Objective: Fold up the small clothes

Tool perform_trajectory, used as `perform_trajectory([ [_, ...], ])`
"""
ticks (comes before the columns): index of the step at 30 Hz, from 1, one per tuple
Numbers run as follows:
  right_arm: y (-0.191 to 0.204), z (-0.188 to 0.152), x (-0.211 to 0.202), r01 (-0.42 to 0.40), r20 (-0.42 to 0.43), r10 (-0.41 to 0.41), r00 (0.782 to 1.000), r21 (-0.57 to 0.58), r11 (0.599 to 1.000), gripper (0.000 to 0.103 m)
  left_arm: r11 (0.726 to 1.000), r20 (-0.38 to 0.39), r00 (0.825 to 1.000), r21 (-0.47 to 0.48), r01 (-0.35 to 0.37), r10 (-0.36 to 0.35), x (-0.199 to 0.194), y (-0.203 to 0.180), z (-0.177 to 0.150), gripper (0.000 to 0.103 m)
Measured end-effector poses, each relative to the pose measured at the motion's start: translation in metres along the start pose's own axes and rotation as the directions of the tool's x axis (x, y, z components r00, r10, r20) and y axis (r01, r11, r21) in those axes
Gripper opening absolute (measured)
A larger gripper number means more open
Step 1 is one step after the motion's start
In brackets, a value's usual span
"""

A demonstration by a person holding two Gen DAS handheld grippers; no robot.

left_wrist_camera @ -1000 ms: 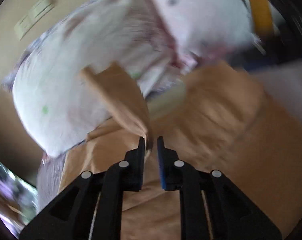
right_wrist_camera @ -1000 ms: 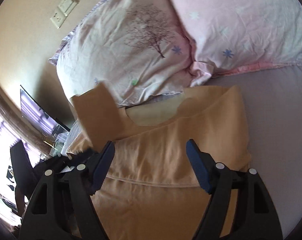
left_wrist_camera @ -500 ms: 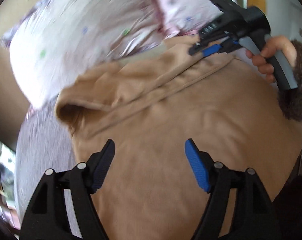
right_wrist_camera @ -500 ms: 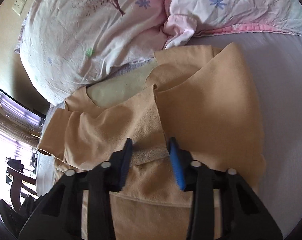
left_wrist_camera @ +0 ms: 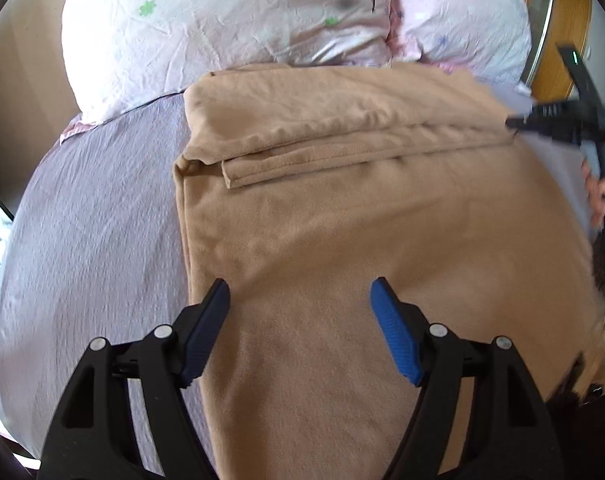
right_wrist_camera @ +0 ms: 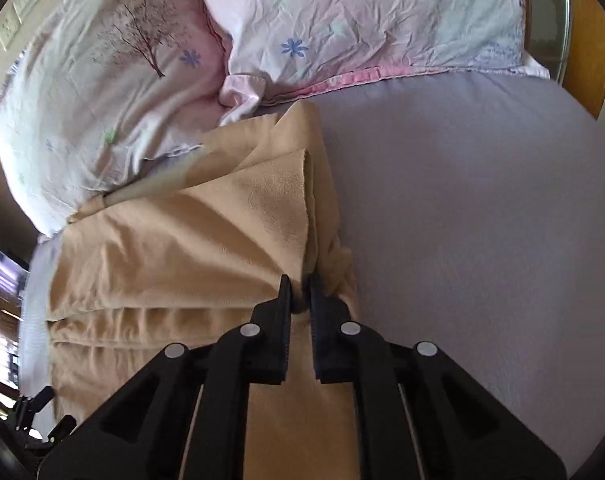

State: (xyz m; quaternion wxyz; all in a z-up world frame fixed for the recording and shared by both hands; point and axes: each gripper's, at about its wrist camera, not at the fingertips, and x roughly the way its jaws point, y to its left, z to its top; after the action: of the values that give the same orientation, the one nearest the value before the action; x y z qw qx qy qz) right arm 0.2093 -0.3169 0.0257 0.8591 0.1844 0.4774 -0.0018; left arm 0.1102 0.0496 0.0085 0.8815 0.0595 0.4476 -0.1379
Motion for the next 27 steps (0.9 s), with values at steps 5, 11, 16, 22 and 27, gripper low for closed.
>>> perform_trajectory([
  [5,-0.025,-0.058,-0.085,-0.340,0.041,0.345,0.938,-0.098,0.935,0.075,0.979,0.112,0.975,-0.048,0.198,-0.192,-0.065,0.033,-0.038,0.087],
  [11,-0.061,-0.163,-0.139,-0.529,-0.188,0.499,0.846,-0.191,0.827,0.078,0.942,0.121,0.954,-0.166,0.291,-0.273,-0.104,0.075,-0.109,0.090],
  [16,-0.092,-0.197,-0.119,-0.480,-0.287,0.440,0.851,-0.084,0.873,0.079,0.918,0.036,0.947,-0.233,0.320,-0.321,-0.090,0.075,-0.150,0.090],
  [22,-0.105,-0.205,-0.077,-0.579,-0.316,0.564,0.762,0.055,0.813,0.079,0.866,0.049,0.917,-0.311,0.392,-0.397,-0.062,0.072,-0.166,0.083],
  [27,-0.104,-0.215,-0.068,-0.690,-0.312,0.681,0.663,0.101,0.717,0.008,0.711,0.108,0.830,-0.463,0.529,-0.547,-0.031,0.083,-0.160,0.005],
])
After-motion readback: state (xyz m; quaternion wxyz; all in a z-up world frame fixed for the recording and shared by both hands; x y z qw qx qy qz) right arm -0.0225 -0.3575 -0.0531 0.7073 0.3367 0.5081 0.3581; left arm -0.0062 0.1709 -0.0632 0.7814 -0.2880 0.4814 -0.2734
